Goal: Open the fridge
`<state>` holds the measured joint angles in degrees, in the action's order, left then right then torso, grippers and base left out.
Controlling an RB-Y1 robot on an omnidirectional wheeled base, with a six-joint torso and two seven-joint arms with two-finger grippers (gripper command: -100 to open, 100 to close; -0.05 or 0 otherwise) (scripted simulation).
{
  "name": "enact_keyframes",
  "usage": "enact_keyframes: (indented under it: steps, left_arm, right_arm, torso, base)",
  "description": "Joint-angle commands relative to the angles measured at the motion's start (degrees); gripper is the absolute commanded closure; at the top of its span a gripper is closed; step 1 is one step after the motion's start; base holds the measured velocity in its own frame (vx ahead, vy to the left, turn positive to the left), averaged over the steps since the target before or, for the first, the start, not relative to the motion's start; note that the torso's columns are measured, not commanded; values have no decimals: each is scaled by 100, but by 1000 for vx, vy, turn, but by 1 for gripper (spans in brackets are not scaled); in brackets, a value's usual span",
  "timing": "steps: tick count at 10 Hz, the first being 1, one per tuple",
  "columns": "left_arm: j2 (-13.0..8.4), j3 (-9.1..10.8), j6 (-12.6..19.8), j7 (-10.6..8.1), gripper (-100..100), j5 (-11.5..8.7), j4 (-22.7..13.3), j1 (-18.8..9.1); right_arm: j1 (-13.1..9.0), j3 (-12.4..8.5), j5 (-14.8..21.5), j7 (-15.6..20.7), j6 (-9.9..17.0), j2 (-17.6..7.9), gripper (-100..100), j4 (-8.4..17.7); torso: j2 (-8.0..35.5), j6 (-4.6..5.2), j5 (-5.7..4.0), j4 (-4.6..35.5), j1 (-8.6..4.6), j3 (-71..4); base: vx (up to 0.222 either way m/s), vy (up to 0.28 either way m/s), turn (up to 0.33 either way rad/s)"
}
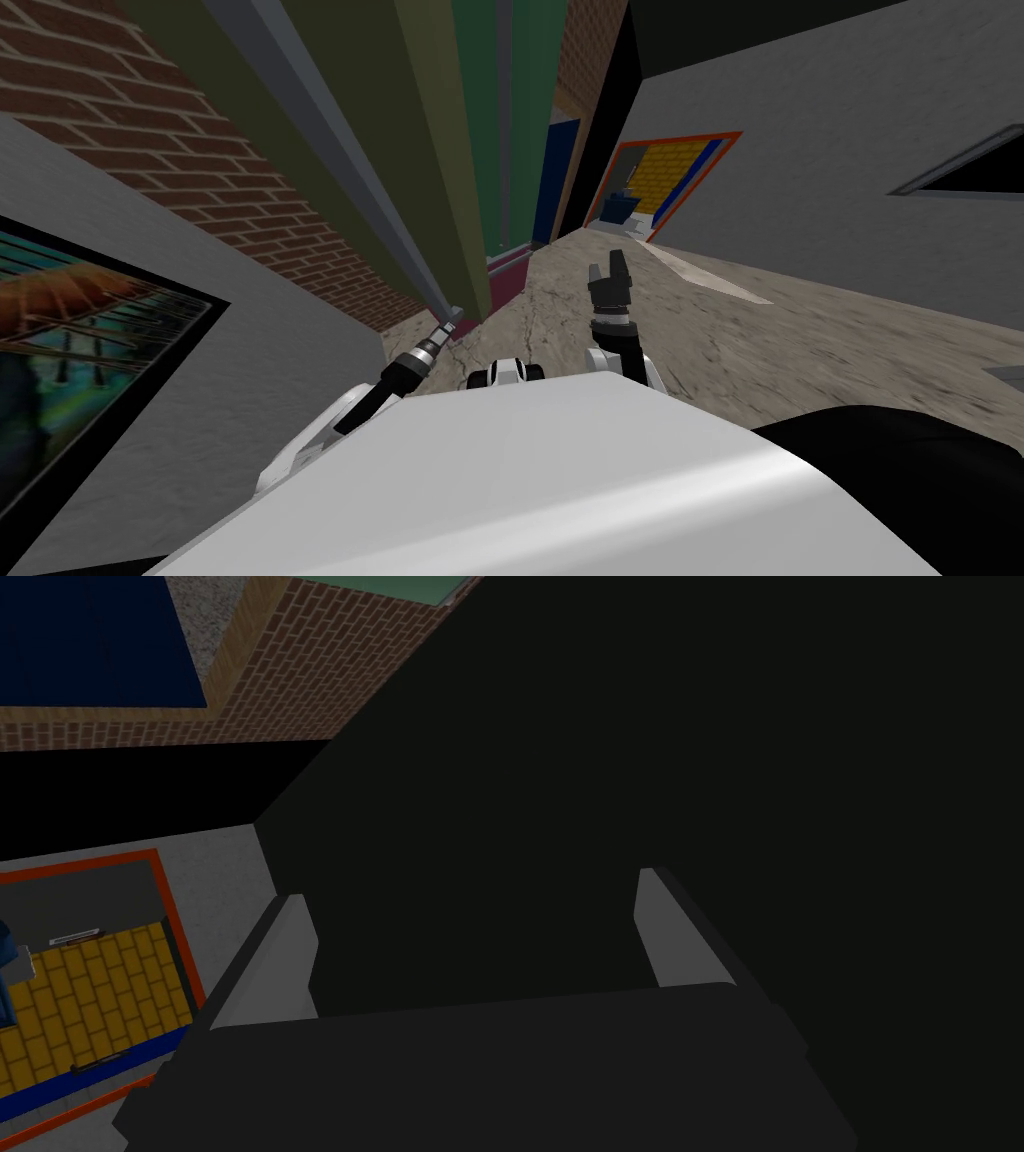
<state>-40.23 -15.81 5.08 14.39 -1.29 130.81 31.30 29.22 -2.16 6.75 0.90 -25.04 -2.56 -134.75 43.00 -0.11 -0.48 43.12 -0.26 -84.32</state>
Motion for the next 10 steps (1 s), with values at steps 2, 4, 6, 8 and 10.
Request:
enact_keyframes:
  steps: [2,4,6,8,10]
  left_arm:
    - [-52,76,9,26,-100,-5,315,-6]
    - [-57,-18,122,13,-100,-13,192,105]
    - [-67,-19,159,7,0,-17,146,137]
    - [-71,-13,189,5,0,-18,110,150]
    - [-73,-10,205,4,0,-18,90,158]
  right_arm:
    - [0,0,0,0,0,0,0,0]
    - [0,0,0,0,0,0,0,0]
    - [-1,0,0,0,0,0,0,0]
    - [-1,0,0,0,0,0,0,0]
    - [-1,0,0,0,0,0,0,0]
  torso:
    - [1,6,-6,8,-10,-1]
    - [14,3,-9,13,-14,3]
    - [-9,10,24,-41,-4,4]
    - [-39,14,36,-64,3,-10]
    - [-56,14,41,-74,11,-18]
  base:
    - [17,-2,12]
    - [8,1,-11]
    - [12,6,2]
    - [5,6,4]
    - [0,0,0]
